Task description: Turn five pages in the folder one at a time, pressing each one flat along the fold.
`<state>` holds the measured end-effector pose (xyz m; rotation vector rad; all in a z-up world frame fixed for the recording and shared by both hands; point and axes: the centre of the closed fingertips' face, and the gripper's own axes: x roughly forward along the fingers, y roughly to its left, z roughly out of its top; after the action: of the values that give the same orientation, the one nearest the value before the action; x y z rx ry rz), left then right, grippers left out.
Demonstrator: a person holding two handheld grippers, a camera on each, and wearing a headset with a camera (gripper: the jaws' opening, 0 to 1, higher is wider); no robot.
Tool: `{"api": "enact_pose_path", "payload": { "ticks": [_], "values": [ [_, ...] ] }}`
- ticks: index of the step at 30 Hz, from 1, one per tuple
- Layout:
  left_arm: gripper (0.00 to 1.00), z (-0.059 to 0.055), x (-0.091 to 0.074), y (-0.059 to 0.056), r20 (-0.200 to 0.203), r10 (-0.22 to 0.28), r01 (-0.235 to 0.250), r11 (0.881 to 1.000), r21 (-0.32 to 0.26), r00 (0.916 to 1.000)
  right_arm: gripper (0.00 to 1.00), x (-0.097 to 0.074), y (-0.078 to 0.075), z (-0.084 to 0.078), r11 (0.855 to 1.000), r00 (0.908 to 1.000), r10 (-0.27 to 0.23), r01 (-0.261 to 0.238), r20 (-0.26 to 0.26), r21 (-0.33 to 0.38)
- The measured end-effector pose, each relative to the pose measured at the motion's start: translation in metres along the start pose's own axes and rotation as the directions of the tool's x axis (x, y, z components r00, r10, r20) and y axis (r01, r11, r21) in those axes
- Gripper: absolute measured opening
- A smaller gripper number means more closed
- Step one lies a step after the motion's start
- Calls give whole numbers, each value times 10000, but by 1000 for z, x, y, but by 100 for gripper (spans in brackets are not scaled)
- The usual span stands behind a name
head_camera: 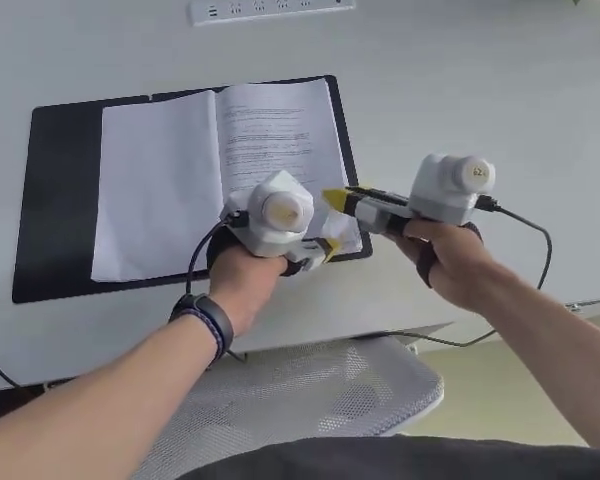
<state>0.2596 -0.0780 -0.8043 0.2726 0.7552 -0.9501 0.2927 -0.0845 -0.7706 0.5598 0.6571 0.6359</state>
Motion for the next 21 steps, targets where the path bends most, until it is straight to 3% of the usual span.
{"api": "enact_pose_path", "payload": {
  "ticks": [2, 3, 6, 21],
  "values": [
    [44, 0, 0, 0, 2, -2, 2, 10000, 4, 10000, 12, 0, 0, 1, 9998, 10000, -14, 13, 46, 195],
    [44, 0, 0, 0, 11, -8, 8, 10000, -17, 10000, 9, 0, -1, 0, 9978, 10000, -55, 52, 49, 660],
    [44, 0, 0, 0, 11, -20, 20, 10000, -22, 10000, 2, -1, -3, 3, 9960, 9996, -70, 46, 268, 888],
    [48, 1, 0, -3, -256, -146, 150, 9998, 132, 9996, 1, 0, -4, 3, 9960, 9998, -130, 114, 174, 889]
  ]
}}
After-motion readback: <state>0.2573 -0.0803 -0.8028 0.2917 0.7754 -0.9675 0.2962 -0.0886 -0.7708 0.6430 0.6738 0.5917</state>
